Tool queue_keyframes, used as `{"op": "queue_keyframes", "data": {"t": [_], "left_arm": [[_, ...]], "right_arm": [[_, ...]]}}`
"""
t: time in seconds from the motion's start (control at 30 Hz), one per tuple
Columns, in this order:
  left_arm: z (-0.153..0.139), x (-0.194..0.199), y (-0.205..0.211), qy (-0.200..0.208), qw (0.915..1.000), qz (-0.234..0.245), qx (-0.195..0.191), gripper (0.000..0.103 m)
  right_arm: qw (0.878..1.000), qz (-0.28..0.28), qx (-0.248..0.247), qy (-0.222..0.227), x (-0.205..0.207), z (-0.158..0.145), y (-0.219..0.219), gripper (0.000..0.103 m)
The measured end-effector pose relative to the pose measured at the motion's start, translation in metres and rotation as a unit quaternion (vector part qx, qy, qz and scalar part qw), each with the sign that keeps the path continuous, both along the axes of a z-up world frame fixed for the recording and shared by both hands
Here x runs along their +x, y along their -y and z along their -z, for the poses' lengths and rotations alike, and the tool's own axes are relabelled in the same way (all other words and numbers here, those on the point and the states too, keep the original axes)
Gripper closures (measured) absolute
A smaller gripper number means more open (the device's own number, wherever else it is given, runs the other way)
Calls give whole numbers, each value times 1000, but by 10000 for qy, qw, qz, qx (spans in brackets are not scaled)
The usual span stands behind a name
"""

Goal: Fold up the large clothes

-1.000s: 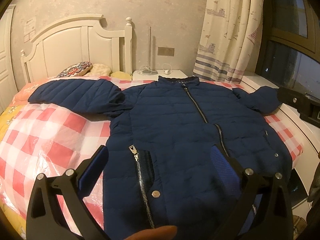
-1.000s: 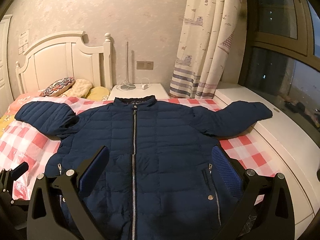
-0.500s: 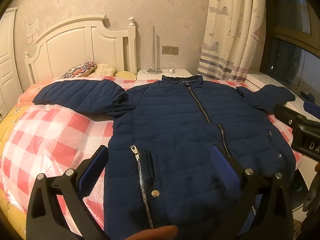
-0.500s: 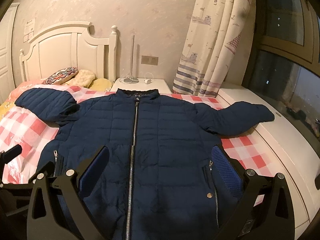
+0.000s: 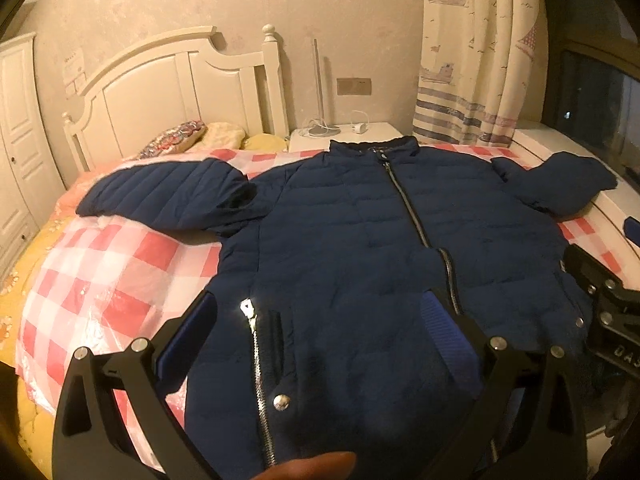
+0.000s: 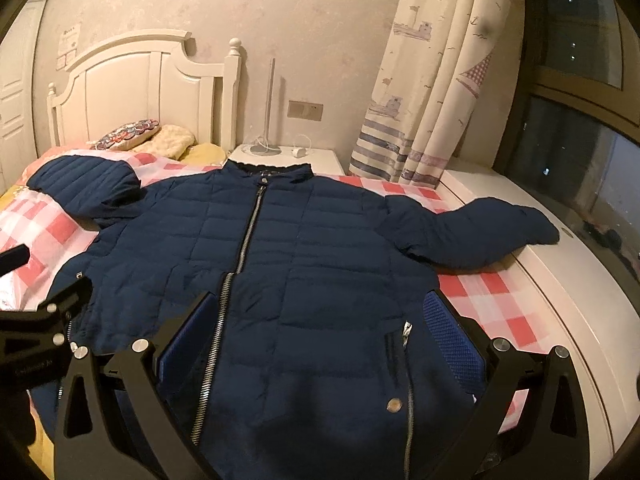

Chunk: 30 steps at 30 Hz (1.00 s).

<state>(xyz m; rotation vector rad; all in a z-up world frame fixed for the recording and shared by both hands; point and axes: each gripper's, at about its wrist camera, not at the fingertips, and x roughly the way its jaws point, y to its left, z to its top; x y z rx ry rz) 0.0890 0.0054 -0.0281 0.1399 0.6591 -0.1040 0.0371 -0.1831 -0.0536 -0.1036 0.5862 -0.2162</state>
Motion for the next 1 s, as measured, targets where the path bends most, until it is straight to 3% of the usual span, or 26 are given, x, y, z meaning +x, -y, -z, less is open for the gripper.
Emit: {"op": "queue_keyframes", "data": {"t": [0.13,0.23,0.37,0.5,0.63,0.8,0.83,0.9,0.93,0.97,1.0], "left_arm": [[2,29,20,-24,9995,-227,220,2],[15,69,27,-438,9972,-515,327,2],[38,132,38,-874,9900,-894,649,2],[64,174,44,-1126,9853,-941,877,2],[92,194,36,-1425,9815,-976,824,2],[104,195,8,-1477,9854,-839,-58,2],[106,196,3,-1493,9852,-805,-237,2],[106,196,2,-1462,9860,-754,-262,2],[107,197,2,-1448,9862,-757,-254,2],[106,196,4,-1446,9862,-769,-251,2],[107,198,5,-1447,9861,-780,-251,2]], "right_arm": [[9994,55,333,-40,12,9,44,5],[9957,563,714,-196,31,23,113,5],[9798,1185,1548,-442,54,45,210,5],[9601,1608,2228,-513,85,63,289,4],[9469,2004,2486,-387,125,72,346,4],[9423,2343,2370,-310,168,80,379,6],[9395,2425,2395,-333,173,82,386,8],[9303,2522,2635,-384,183,91,398,38],[9282,2518,2709,-410,186,94,401,47],[9294,2417,2765,-360,188,94,399,63],[9313,2350,2768,-279,187,90,395,72]]}}
